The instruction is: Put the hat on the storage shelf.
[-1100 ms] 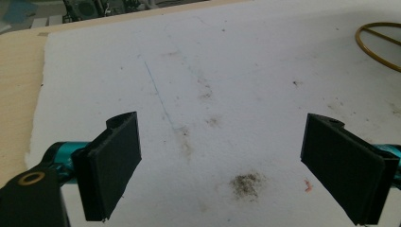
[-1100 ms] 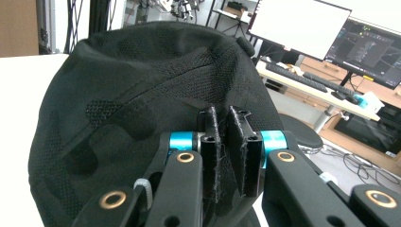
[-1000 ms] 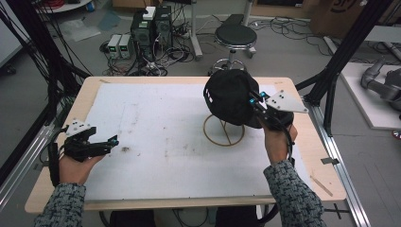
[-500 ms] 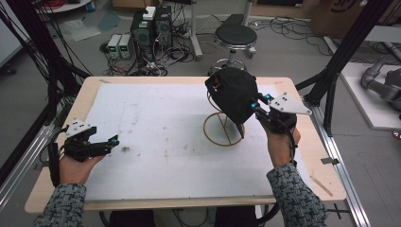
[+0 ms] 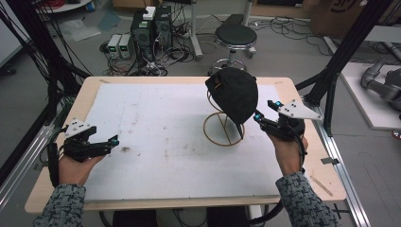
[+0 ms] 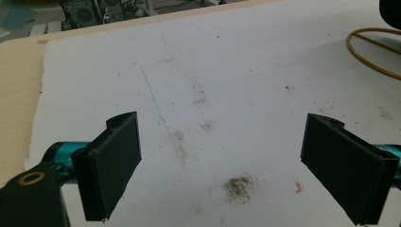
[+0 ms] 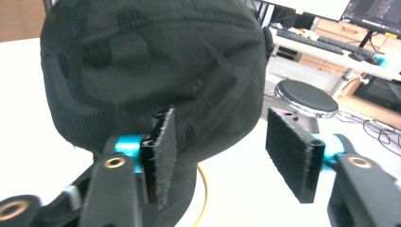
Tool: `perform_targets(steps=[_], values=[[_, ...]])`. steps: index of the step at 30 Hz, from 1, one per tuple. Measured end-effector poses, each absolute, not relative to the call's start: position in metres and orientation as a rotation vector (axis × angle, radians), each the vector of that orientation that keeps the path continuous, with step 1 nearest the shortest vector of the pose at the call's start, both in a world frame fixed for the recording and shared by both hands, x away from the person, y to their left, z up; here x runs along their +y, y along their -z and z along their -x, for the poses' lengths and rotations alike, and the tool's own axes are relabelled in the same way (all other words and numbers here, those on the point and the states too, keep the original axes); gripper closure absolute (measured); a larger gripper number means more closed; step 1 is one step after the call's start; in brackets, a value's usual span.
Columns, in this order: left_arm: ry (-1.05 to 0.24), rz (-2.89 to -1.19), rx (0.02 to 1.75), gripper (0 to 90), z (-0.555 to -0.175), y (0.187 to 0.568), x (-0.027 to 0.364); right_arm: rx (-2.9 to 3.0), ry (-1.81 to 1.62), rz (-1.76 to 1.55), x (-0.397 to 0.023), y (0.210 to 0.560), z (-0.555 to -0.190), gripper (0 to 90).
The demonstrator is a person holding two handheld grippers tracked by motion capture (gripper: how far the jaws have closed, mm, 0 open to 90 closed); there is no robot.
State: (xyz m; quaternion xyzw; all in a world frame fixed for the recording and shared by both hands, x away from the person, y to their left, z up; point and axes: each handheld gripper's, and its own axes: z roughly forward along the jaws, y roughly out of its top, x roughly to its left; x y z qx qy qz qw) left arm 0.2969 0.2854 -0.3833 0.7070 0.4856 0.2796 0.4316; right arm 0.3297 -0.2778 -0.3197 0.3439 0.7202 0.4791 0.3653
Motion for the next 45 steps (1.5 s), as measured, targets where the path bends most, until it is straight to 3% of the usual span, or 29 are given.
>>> perform_targets(steps=[12,45], values=[[-0.690,-1.783,1.181,13.1,-0.301,0.381,0.276,1.945,-1.239,-1.006,-0.309,0.345,-0.322,11.5],[-0.691,-1.789,1.168,13.2,-0.303,0.380,0.271,2.019,-1.338,-1.017,-0.324,0.365,-0.317,11.5]])
